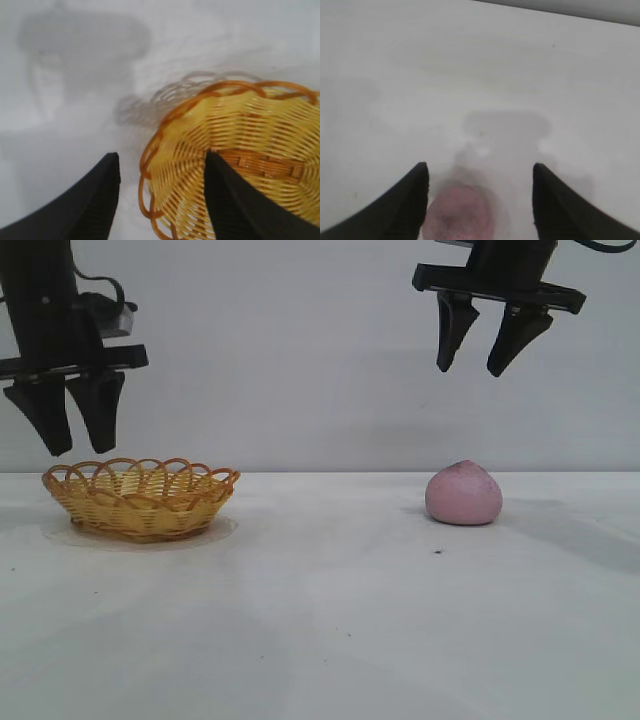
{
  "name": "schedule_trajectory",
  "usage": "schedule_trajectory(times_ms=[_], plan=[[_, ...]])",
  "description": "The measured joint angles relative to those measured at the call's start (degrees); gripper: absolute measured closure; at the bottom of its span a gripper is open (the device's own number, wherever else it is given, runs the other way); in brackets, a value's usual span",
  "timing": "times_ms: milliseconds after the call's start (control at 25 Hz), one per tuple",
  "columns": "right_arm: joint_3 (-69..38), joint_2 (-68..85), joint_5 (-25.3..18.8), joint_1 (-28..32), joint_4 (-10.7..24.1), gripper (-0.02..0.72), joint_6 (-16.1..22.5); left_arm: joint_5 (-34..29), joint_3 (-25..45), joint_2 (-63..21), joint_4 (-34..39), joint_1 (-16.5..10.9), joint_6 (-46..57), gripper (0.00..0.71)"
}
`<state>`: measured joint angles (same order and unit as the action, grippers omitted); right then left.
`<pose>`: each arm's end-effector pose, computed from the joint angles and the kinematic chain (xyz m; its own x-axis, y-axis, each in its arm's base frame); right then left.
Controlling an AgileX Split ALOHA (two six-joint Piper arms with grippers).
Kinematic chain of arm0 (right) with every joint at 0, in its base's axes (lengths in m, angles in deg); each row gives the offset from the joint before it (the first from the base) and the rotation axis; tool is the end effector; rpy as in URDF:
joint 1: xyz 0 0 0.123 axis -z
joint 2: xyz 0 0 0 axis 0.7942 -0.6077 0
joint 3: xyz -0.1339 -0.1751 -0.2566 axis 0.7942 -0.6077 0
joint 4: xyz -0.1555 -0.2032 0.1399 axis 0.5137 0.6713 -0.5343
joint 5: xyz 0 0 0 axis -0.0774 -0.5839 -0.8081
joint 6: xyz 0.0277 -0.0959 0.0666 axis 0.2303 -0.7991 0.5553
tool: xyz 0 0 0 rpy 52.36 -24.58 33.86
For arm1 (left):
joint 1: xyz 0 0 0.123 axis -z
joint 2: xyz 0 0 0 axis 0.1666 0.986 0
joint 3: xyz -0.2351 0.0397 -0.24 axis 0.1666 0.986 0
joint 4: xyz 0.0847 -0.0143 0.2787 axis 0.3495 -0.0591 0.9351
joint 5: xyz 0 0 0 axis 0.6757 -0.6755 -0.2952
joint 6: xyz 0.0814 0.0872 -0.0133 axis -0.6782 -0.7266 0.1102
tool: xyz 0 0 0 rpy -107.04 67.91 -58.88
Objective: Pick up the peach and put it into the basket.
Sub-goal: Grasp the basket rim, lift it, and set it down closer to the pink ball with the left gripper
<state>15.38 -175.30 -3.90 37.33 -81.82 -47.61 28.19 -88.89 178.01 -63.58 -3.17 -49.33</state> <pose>0.5234 0.1569 0.2498 -0.8472 -0.1951 -0.4941 -0.2873 0.9506 0.1172 0.5334 -0.0727 0.1736 -0.9421 0.2258 -0.2480 0.2504 0.9654 -0.0722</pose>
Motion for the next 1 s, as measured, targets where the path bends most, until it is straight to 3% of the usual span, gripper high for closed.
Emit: schedule_trajectory(times_ms=[160,360,480,520,560,680,760,880,1000], plan=[[0.0,0.0,0.0,0.0,0.0,0.293,0.0,0.22,0.0,2.75,0.1,0.0,-0.15,0.33],[0.0,0.0,-0.48,0.0,0.0,0.293,-0.23,0.22,0.0,4.25,-3.62,0.0,-1.7,0.629],[0.0,0.0,-0.7,0.0,0.0,0.293,-0.36,0.22,0.0,3.01,-8.6,-0.11,-1.91,0.639],[0.0,0.0,-0.82,0.0,0.0,0.293,-0.48,0.4,0.29,2.27,-10.98,-0.11,-1.91,0.71],[0.0,0.0,-0.82,0.0,0.0,0.293,-0.63,1.32,1.2,1.21,-14.77,-0.11,-2.3,0.71],[0.0,0.0,-1.2,0.0,0.0,0.293,-0.96,6.92,9.33,-3.69,-27.35,0.32,-5.65,0.71],[0.0,0.0,-1.63,0.0,0.0,0.293,-1.08,13.63,18.69,-7.89,-34.75,1.98,-7.87,0.71],[0.0,0.0,-1.78,0.0,0.0,0.293,-1.44,20.89,31.54,-13.51,-46.07,5.81,-14.95,0.71],[0.0,0.0,-1.78,0.0,0.0,0.293,-1.44,25.48,38.77,-15.52,-53.18,9.94,-19.1,0.71]])
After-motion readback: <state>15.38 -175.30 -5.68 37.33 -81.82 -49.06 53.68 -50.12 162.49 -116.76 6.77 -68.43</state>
